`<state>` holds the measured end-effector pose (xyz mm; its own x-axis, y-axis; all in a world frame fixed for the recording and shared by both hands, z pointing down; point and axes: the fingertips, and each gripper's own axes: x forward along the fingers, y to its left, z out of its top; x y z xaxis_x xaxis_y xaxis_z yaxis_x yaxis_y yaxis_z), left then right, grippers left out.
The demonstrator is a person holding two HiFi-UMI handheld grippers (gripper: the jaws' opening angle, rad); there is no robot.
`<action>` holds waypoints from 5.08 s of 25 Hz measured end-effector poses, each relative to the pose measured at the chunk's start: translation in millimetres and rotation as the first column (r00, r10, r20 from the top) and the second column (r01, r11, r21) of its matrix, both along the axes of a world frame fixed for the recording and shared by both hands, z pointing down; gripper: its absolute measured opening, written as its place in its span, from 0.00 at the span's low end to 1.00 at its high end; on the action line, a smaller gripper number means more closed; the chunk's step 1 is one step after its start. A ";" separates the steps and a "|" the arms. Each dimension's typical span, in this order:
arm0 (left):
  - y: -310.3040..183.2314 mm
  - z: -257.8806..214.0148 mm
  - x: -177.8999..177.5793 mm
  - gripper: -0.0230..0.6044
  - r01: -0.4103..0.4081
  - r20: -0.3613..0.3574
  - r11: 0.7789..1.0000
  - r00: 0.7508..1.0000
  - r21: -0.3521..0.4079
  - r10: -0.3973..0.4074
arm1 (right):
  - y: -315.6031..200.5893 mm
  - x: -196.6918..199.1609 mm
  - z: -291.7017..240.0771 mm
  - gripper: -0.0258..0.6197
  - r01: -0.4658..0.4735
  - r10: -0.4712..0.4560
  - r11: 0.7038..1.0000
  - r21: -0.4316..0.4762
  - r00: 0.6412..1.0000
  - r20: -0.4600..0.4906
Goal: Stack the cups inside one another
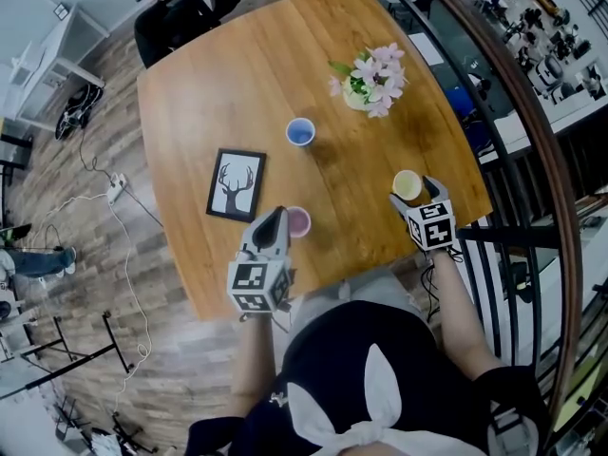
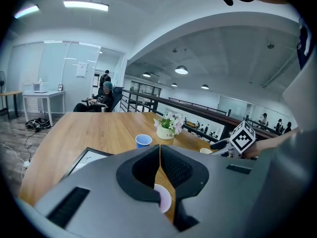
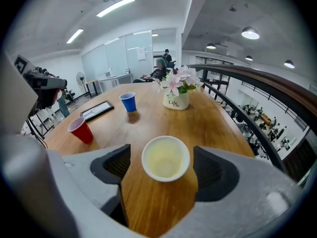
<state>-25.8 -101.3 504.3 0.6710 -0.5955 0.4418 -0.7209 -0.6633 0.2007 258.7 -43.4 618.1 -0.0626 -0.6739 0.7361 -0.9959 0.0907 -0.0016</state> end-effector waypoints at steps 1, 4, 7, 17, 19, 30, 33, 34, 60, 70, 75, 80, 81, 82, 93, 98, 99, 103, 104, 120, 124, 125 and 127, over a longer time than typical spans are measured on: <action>-1.1 -0.1 0.7 0.07 0.003 0.003 1.000 1.000 0.002 -0.003 | -0.5 1.4 2.9 0.65 -0.001 0.001 1.000 -0.003 1.000 -0.001; -3.1 1.0 2.4 0.07 0.008 0.007 1.000 1.000 0.003 -0.008 | -2.1 5.4 11.4 0.65 -0.002 0.002 1.000 -0.009 1.000 -0.008; -3.5 2.6 1.1 0.07 0.012 0.014 1.000 1.000 0.000 -0.012 | -3.0 6.8 17.7 0.65 -0.003 0.003 1.000 -0.018 1.000 -0.008; 1.5 7.2 -8.0 0.07 0.035 0.023 0.999 0.999 -0.010 -0.034 | -4.4 7.1 23.7 0.57 0.005 -0.005 1.000 -0.029 1.000 0.000; 1.5 8.1 -9.6 0.07 0.040 0.024 0.999 0.999 -0.012 -0.040 | -5.5 6.5 23.2 0.57 0.014 -0.014 0.999 -0.029 1.000 -0.006; 1.9 8.0 -13.6 0.07 0.061 0.020 0.998 0.998 -0.006 -0.061 | -18.0 -0.3 -5.5 0.57 0.041 -0.040 0.998 0.042 0.999 -0.019; 1.5 2.3 -15.7 0.07 0.077 0.017 0.997 0.997 -0.003 -0.077 | -24.8 -5.8 -27.5 0.57 0.052 -0.051 0.994 0.094 0.999 -0.010; 1.9 1.7 -17.2 0.07 0.080 0.016 0.997 0.997 -0.002 -0.080 | -27.2 -8.1 -36.4 0.57 0.057 -0.057 0.992 0.112 0.998 -0.010; -7.8 -16.4 -43.6 0.07 0.150 -0.026 0.989 0.988 0.017 -0.149 | -62.0 -88.4 -159.3 0.57 0.249 -0.258 0.896 0.368 0.966 -0.025; -12.8 -10.5 -51.7 0.07 0.161 -0.011 0.987 0.987 0.026 -0.160 | -90.2 -114.9 -159.0 0.57 0.318 -0.335 0.871 0.373 0.942 -0.022; -20.2 -10.2 -54.3 0.07 0.180 -0.010 0.983 0.984 0.029 -0.180 | -112.3 -129.6 -161.3 0.57 0.365 -0.383 0.849 0.383 0.923 -0.029; -25.3 -8.8 -55.6 0.07 0.186 0.002 0.982 0.983 0.020 -0.186 | -133.6 -143.0 -166.5 0.57 0.401 -0.424 0.826 0.396 0.905 -0.033; -26.5 -8.1 -56.2 0.07 0.189 0.004 0.982 0.982 0.018 -0.189 | -138.4 -145.8 -166.9 0.57 0.408 -0.432 0.821 0.398 0.901 -0.034; -27.9 -7.4 -56.7 0.07 0.192 0.005 0.981 0.981 0.017 -0.193 | -143.5 -148.5 -166.8 0.57 0.416 -0.440 0.817 0.400 0.897 -0.036; -44.4 0.3 -62.3 0.07 0.229 0.015 0.973 0.973 -0.007 -0.229 | -194.7 -172.2 -164.3 0.57 0.481 -0.504 0.781 0.399 0.862 -0.052; -52.8 4.2 -63.2 0.07 0.243 0.011 0.970 0.970 -0.025 -0.243 | -211.6 -176.5 -160.5 0.57 0.484 -0.511 0.781 0.395 0.859 -0.043; -54.8 4.7 -63.2 0.07 0.246 0.010 0.969 0.969 -0.027 -0.246 | -213.9 -176.8 -157.5 0.57 0.486 -0.513 0.783 0.388 0.858 -0.041; -64.3 3.2 -63.0 0.07 0.275 0.001 0.961 0.961 -0.033 -0.276 | -221.0 -177.8 -145.5 0.57 0.491 -0.518 0.790 0.368 0.855 -0.029; -65.4 4.7 -62.5 0.07 0.277 0.001 0.960 0.961 -0.036 -0.277 | -222.1 -178.2 -142.1 0.57 0.493 -0.520 0.791 0.363 0.854 -0.025; -76.0 29.2 -62.6 0.07 0.293 0.015 0.953 0.956 -0.074 -0.292 | -240.8 -188.5 -77.3 0.57 0.549 -0.570 0.799 0.245 0.821 0.021; -75.7 35.5 -66.6 0.07 0.302 0.021 0.950 0.953 -0.083 -0.302 | -243.0 -190.3 -60.5 0.57 0.555 -0.575 0.804 0.212 0.817 0.044; -75.4 36.3 -67.5 0.07 0.305 0.023 0.948 0.952 -0.085 -0.304 | -243.2 -190.4 -56.6 0.57 0.555 -0.574 0.806 0.206 0.817 0.045; -73.6 37.9 -69.4 0.07 0.308 0.028 0.947 0.951 -0.090 -0.307 | -244.0 -190.2 -49.0 0.57 0.552 -0.569 0.812 0.190 0.821 0.047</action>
<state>-95.2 -174.9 542.1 0.4550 -0.7283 0.5124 -0.8902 -0.3879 0.2390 68.4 -287.4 569.1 -0.5312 -0.6072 0.5909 -0.7671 0.6408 -0.0311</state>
